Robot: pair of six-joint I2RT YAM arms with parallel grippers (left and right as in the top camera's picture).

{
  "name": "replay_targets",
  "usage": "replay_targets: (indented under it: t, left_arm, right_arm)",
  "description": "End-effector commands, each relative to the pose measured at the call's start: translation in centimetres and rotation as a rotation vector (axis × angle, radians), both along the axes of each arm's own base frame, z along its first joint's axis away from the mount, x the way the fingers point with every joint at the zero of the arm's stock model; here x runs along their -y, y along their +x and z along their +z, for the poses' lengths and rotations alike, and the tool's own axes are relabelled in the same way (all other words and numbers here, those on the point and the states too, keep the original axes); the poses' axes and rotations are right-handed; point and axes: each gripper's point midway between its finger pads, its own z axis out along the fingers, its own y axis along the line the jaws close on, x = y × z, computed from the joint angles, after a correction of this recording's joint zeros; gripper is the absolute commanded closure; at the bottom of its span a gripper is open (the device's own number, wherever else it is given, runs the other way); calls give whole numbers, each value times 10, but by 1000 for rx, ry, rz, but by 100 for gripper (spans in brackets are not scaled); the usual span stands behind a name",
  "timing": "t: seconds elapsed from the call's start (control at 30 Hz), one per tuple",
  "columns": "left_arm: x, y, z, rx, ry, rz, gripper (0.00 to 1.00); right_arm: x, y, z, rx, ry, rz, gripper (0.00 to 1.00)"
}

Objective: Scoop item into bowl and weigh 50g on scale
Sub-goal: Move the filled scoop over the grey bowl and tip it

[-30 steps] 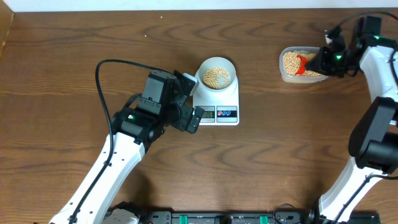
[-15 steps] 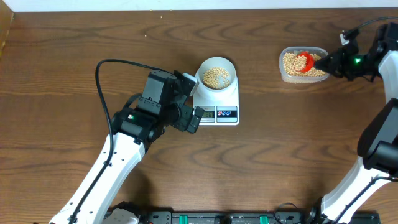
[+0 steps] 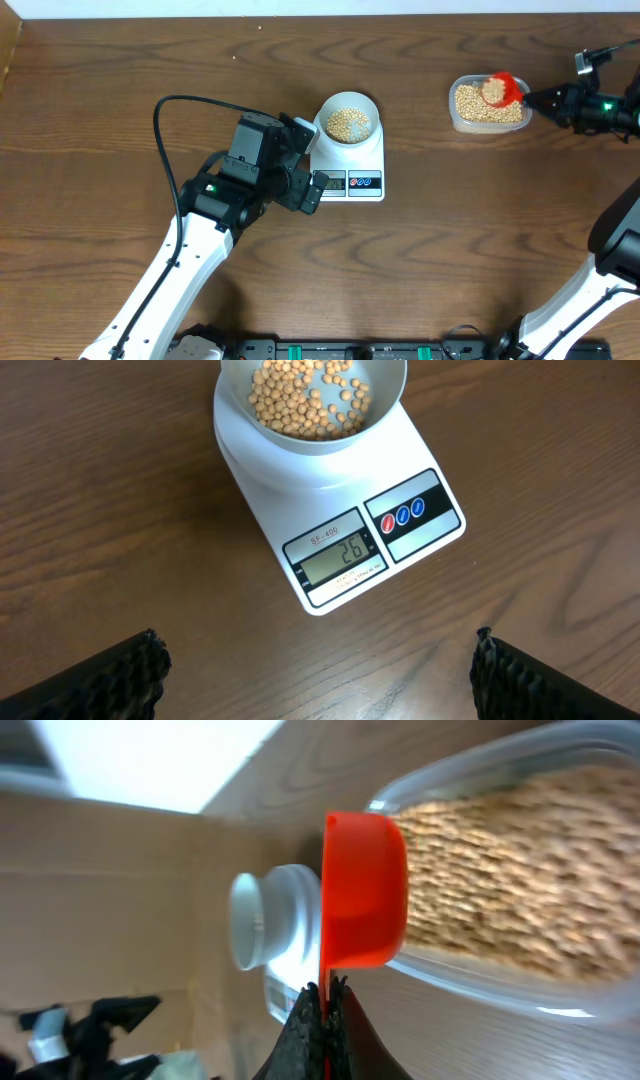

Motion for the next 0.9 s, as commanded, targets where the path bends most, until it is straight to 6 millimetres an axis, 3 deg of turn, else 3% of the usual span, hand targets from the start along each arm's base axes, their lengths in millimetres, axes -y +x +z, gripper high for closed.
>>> replay_targets:
  t: [0.0, 0.23, 0.57, 0.73, 0.87]
  left_arm:
    - [-1, 2, 2, 9, 8, -3, 2]
    - [-1, 2, 2, 9, 8, -3, 2]
    - [-1, 2, 2, 9, 8, -3, 2]
    - [-1, 2, 2, 9, 8, -3, 2]
    - [-1, 2, 2, 9, 8, -3, 2]
  right_arm:
    - [-28, 2, 20, 89, 119, 77, 99]
    - [-98, 1, 20, 84, 127, 235, 99]
    - [-183, -2, 13, 46, 87, 384, 99]
    - [-215, -5, 11, 46, 54, 432, 99]
    - [-235, -8, 5, 40, -79, 441, 99]
